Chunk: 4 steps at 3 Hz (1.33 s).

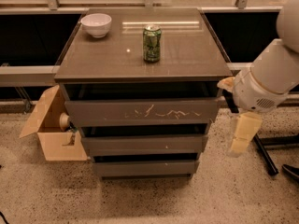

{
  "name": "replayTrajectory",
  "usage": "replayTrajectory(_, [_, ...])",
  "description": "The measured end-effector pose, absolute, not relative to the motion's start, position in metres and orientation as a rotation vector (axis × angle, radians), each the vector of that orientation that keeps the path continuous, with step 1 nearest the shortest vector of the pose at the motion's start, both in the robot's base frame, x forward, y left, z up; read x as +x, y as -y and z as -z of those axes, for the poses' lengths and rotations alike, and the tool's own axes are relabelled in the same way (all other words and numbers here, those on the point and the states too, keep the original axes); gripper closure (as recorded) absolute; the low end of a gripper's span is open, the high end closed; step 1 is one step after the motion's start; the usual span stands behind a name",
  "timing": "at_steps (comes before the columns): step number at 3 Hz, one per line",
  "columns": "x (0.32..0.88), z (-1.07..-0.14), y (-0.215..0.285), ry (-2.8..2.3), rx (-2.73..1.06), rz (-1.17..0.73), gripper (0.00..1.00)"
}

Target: Open top drawer

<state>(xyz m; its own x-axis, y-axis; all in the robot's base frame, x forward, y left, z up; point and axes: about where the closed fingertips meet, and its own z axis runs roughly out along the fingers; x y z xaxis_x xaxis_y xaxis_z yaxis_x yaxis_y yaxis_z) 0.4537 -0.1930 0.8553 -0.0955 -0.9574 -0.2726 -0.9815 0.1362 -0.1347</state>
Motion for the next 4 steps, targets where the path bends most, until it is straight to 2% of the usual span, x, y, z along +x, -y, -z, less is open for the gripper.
replayTrajectory(1, [0.457, -0.828, 0.189, -2.120, -1.892, -0.192, 0.00])
replayTrajectory(2, [0.457, -0.828, 0.189, -2.120, -1.892, -0.192, 0.00])
replayTrajectory(4, [0.494, -0.754, 0.196, -2.008, -2.071, -0.175, 0.00])
